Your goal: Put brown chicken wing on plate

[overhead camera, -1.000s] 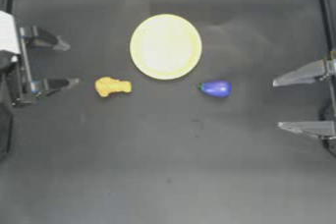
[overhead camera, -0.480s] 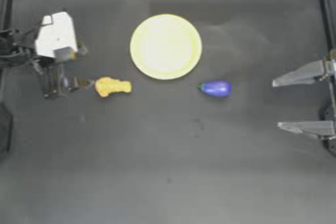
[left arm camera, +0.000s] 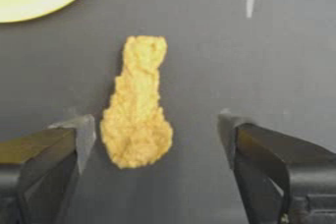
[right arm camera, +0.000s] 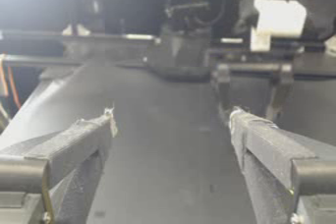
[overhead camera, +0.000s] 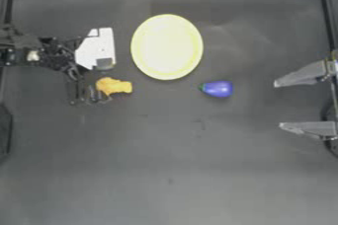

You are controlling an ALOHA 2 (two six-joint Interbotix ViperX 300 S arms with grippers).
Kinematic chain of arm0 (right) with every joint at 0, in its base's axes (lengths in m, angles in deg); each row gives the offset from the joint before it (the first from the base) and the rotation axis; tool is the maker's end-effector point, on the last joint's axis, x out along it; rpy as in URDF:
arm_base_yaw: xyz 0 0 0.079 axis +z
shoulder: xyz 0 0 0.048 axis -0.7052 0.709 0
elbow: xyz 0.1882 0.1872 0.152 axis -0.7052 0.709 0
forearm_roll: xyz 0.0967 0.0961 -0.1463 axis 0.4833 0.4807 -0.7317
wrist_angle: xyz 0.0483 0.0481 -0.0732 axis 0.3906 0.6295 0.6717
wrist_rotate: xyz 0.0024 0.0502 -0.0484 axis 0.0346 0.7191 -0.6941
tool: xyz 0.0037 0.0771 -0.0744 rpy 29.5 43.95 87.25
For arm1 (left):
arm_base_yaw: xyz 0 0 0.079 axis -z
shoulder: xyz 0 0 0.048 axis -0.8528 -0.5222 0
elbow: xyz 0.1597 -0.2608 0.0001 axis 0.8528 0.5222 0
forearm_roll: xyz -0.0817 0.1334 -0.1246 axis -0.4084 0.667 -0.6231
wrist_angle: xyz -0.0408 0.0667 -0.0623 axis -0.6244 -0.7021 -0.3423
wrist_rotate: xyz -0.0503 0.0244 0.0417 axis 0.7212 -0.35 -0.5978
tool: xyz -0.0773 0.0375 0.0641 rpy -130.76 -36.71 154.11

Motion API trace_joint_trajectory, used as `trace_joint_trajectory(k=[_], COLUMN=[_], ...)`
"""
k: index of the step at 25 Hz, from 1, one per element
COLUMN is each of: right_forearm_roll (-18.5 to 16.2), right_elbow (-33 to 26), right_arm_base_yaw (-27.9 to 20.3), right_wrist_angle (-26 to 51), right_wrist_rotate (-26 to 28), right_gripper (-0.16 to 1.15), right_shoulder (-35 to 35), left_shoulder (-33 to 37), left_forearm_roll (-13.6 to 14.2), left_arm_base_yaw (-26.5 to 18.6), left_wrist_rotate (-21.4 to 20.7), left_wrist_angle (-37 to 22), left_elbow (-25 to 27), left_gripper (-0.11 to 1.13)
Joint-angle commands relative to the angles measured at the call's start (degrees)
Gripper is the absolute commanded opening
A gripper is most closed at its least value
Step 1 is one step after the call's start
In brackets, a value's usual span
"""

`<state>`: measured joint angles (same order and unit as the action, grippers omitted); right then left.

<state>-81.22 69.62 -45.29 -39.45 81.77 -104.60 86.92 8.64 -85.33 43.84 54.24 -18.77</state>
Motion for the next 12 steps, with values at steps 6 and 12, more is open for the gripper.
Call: trace_joint_trajectory(k=[6, 12], right_forearm_roll=[0.3, 0.3], right_elbow=[-0.3, -0.3], right_arm_base_yaw=[0.0, 0.0], right_wrist_angle=[-0.3, -0.3], right_wrist_rotate=[0.1, 0.1], right_gripper=[1.00, 1.00], right_shoulder=[0.3, 0.2], left_shoulder=[-4.4, -7.2], left_forearm_roll=[-0.3, -0.3], left_arm_base_yaw=[-1.6, -1.6], left_wrist_rotate=[-2.0, -2.1], left_wrist_angle=[0.2, 0.3], left_elbow=[-2.2, -3.2], left_gripper=[1.03, 1.02])
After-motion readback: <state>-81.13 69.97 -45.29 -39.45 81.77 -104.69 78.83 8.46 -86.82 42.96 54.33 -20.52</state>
